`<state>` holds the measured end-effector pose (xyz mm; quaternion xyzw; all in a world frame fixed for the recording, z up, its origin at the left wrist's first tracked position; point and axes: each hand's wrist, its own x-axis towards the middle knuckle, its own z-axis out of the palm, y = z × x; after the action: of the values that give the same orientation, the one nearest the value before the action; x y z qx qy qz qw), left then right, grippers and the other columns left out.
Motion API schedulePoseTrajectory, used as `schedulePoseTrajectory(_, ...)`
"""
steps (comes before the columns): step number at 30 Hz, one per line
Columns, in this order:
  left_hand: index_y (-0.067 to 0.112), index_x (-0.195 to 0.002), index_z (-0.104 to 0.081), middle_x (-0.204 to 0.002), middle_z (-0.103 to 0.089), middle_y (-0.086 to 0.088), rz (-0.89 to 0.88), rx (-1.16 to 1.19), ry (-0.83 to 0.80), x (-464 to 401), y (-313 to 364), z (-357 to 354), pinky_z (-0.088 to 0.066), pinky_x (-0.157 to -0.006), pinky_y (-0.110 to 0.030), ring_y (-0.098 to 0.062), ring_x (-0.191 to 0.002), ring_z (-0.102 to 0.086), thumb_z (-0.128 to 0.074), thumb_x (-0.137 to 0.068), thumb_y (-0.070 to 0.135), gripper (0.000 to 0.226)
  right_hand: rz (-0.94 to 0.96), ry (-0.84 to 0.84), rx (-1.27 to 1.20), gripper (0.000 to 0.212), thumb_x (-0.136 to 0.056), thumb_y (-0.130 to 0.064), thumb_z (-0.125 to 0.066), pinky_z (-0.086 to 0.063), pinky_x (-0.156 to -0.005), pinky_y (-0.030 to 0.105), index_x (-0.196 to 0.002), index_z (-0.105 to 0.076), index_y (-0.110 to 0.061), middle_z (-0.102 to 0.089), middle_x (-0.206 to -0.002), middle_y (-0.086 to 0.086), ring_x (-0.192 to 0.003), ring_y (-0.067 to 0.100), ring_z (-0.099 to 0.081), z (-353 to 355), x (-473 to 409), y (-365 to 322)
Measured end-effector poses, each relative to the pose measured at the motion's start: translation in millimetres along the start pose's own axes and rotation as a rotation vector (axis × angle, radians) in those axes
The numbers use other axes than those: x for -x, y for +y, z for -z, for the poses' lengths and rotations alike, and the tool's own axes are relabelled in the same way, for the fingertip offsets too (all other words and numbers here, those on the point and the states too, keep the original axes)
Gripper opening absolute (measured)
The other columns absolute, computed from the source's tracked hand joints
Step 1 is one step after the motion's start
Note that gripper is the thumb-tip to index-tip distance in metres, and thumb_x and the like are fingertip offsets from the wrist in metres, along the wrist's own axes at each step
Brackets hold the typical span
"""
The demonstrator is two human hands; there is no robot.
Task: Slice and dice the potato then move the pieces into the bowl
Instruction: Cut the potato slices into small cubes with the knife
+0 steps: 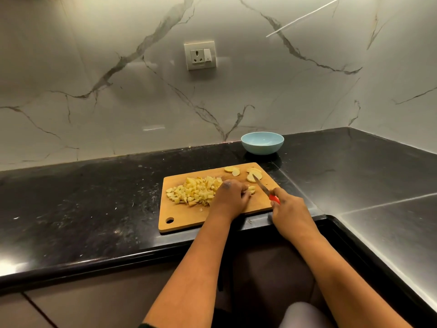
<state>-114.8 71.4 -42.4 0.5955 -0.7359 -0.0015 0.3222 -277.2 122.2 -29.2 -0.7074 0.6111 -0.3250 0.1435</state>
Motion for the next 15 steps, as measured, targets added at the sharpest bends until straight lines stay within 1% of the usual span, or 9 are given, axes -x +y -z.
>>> schedulePoseTrajectory(2,0.011,-0.115,-0.072,-0.112,-0.070,-0.006,-0.001,0.001,-0.002,0,0,0,-0.048,-0.096,-0.031,-0.018,-0.106,-0.061,-0.061,-0.094,0.024,0.027,0.026,0.003,0.012,0.024,-0.097,-0.011,-0.049,-0.052,-0.061,0.032,-0.117,-0.058,-0.020,-0.055,-0.079,0.004,-0.067,0.017,-0.055,2,0,0)
schedulePoseTrajectory(4,0.011,-0.114,-0.072,-0.112,-0.070,-0.006,-0.004,-0.002,0.002,-1,0,-1,-0.048,-0.096,-0.031,-0.018,-0.105,-0.061,-0.060,-0.094,0.023,0.026,0.038,-0.025,0.051,0.025,-0.096,-0.010,-0.049,-0.055,-0.063,0.036,-0.116,-0.058,-0.022,-0.057,-0.081,0.006,-0.068,0.020,-0.057,0,2,-3)
schedulePoseTrajectory(6,0.011,-0.112,-0.073,-0.110,-0.071,-0.006,-0.008,-0.004,0.011,-1,-1,-2,-0.048,-0.096,-0.031,-0.018,-0.104,-0.061,-0.060,-0.094,0.021,0.024,0.034,-0.049,0.097,0.028,-0.094,-0.005,-0.047,-0.055,-0.063,0.039,-0.115,-0.056,-0.021,-0.058,-0.084,0.008,-0.070,0.024,-0.057,-5,4,-6)
schedulePoseTrajectory(9,0.009,-0.109,-0.073,-0.108,-0.071,-0.007,-0.004,-0.004,0.024,-2,-1,-2,-0.048,-0.094,-0.029,-0.018,-0.102,-0.062,-0.061,-0.093,0.020,0.023,0.062,-0.063,0.185,0.028,-0.092,0.001,-0.040,-0.047,-0.059,0.036,-0.111,-0.052,-0.015,-0.052,-0.082,0.006,-0.069,0.026,-0.049,-13,6,-12)
schedulePoseTrajectory(11,0.008,-0.107,-0.073,-0.108,-0.071,-0.007,0.004,-0.014,0.022,-3,-1,-2,-0.047,-0.093,-0.029,-0.018,-0.101,-0.061,-0.061,-0.093,0.021,0.023,0.078,-0.088,0.229,0.028,-0.091,0.003,-0.038,-0.045,-0.061,0.035,-0.110,-0.050,-0.013,-0.055,-0.086,0.009,-0.070,0.025,-0.046,-14,4,-18)
schedulePoseTrajectory(13,0.008,-0.107,-0.074,-0.108,-0.070,-0.007,0.015,-0.009,0.014,-4,-1,-1,-0.046,-0.092,-0.029,-0.019,-0.101,-0.060,-0.061,-0.093,0.021,0.022,0.061,-0.118,0.239,0.028,-0.091,0.002,-0.040,-0.043,-0.062,0.033,-0.111,-0.051,-0.014,-0.050,-0.087,0.008,-0.072,0.024,-0.045,-11,-3,-22)
schedulePoseTrajectory(15,0.009,-0.107,-0.073,-0.108,-0.070,-0.007,0.028,-0.012,0.003,-5,-1,0,-0.045,-0.091,-0.028,-0.018,-0.101,-0.060,-0.061,-0.093,0.022,0.023,0.049,-0.166,0.252,0.030,-0.091,0.000,-0.043,-0.044,-0.064,0.032,-0.115,-0.052,-0.016,-0.044,-0.088,0.006,-0.075,0.023,-0.046,-5,-10,-26)
